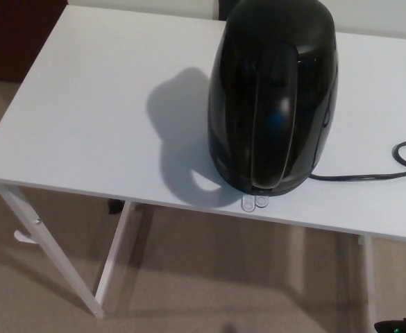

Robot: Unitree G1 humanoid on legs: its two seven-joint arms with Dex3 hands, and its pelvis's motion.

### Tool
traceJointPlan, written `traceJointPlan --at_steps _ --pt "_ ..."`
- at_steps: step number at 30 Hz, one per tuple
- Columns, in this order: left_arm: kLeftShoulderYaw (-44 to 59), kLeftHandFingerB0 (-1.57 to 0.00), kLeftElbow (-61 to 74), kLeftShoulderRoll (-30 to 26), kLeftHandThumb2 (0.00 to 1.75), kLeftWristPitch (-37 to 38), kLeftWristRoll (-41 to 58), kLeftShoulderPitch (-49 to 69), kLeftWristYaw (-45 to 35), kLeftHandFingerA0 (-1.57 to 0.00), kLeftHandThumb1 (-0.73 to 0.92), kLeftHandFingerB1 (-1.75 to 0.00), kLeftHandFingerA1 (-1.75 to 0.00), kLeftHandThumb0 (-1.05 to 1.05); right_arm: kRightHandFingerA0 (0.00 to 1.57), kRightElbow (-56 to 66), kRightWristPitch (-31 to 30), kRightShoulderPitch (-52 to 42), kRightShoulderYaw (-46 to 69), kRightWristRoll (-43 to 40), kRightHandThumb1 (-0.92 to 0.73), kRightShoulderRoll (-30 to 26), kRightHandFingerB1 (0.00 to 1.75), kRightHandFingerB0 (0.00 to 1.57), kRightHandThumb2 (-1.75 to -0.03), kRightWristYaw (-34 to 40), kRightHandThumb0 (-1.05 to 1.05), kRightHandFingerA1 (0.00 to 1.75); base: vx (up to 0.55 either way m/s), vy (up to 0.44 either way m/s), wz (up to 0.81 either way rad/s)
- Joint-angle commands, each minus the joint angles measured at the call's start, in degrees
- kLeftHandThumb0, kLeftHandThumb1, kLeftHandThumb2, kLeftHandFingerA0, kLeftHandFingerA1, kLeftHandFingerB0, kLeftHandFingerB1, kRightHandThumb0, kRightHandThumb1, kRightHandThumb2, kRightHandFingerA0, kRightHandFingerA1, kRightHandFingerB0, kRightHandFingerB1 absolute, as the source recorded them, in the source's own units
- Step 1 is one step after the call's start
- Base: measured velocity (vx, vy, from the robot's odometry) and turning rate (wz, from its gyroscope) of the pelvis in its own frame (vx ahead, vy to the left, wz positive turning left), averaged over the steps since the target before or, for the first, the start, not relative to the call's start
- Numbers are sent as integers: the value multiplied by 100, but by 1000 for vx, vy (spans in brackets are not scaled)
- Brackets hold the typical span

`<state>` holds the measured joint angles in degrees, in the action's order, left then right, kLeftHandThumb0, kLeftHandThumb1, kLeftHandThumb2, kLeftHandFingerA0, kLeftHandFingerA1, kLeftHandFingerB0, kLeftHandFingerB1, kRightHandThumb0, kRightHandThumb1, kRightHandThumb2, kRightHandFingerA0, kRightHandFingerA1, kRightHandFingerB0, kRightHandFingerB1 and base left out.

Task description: The robot walk towards a table in front and click the button on the base of the boilling pot using its left middle finger

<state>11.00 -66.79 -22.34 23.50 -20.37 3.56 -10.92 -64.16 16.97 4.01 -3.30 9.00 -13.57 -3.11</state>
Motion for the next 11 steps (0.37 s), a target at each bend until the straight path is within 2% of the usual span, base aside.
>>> traceJointPlan --at_steps 1,2,6,7,9,10,11 --pt "-77 0 -123 -86 76 240 400 -32 -100 -4 37 -29 -42 -52 54 -8 -28 -11 45 -20 -51 -38 50 37 -78 30 -42 58 0 0 0" --pt "-101 0 -126 -92 75 246 433 -53 -111 -3 36 -29 -41 -51 61 -7 -35 -4 51 -24 -62 -35 40 43 -58 37 -35 49 0 0 0" --pt "-152 0 -113 -109 75 252 555 -82 -182 -1 36 -28 -39 -50 63 -26 -65 38 67 -30 -62 -42 39 42 -58 39 -37 51 0 0 0" --pt "-147 0 -91 -100 75 248 607 -94 -208 -3 36 -29 -41 -52 53 -45 -102 76 68 -23 -50 -46 49 35 -78 52 -43 58 0 0 0" --pt "-194 0 -68 -136 75 187 612 -118 -192 -1 37 -27 -39 -53 54 -44 -99 109 53 -6 -51 -41 49 35 -78 54 -43 58 0 0 0" --pt "-175 0 -71 -148 76 190 687 -129 -294 -1 38 -27 -35 -51 54 -35 -98 114 45 5 -51 -41 49 35 -78 67 -43 58 0 0 0" --pt "-172 0 -62 -153 76 205 720 -133 -343 -1 38 -27 -35 -53 61 -28 -112 124 41 11 -63 -46 39 41 -58 75 -36 49 0 0 0"
